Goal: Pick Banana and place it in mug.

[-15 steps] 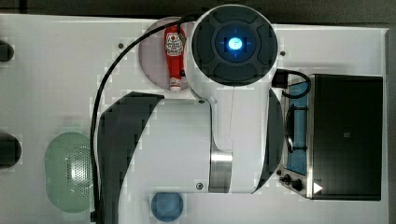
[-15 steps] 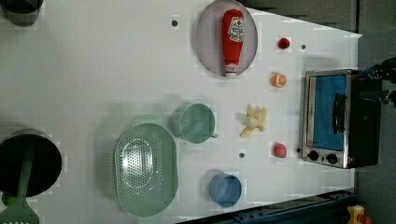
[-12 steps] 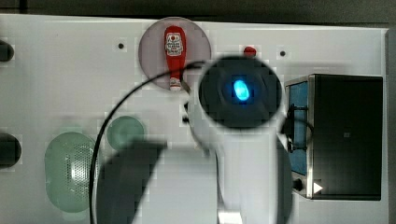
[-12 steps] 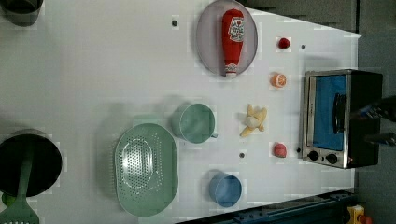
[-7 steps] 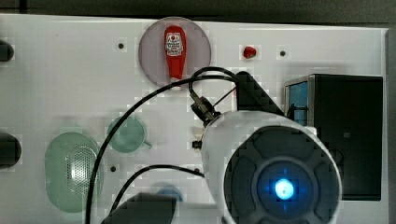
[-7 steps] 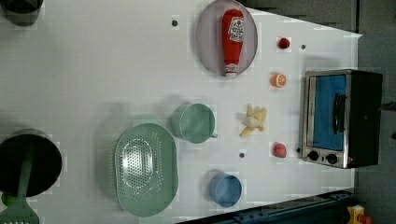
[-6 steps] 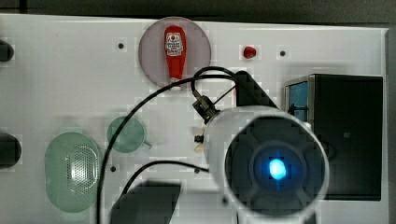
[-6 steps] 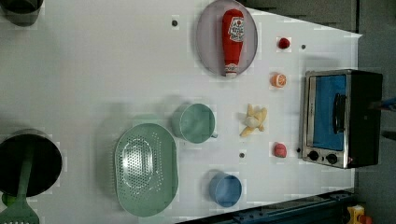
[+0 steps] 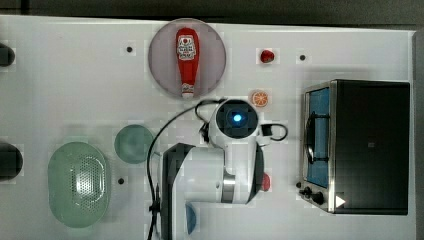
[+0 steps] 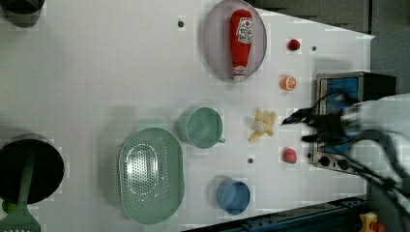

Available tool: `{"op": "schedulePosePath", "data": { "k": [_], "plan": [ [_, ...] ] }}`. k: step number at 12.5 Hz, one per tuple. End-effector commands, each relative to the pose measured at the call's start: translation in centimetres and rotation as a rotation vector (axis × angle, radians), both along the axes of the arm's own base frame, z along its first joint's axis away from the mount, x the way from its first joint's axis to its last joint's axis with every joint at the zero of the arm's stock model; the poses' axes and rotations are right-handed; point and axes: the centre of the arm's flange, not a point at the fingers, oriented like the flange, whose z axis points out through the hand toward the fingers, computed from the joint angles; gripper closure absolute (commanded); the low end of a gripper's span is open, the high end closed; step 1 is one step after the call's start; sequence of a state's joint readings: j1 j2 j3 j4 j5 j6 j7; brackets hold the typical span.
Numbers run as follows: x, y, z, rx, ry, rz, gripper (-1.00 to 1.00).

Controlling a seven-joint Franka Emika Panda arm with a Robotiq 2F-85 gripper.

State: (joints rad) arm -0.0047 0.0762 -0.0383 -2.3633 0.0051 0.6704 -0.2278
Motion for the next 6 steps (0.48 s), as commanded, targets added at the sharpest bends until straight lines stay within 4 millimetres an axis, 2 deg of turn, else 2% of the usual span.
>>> {"op": "schedulePosePath", "data": {
  "k": [1, 3, 6],
  "plan": [
    [0.9, -0.6, -1.4, 0.036, -0.081, 0.309, -1.0],
    [1.2, -0.5, -5.0, 0.057, -0.086, 0.469, -1.0],
    [1.3, -0.6, -9.3, 0.053, -0.114, 0.52, -1.0]
  ]
}}
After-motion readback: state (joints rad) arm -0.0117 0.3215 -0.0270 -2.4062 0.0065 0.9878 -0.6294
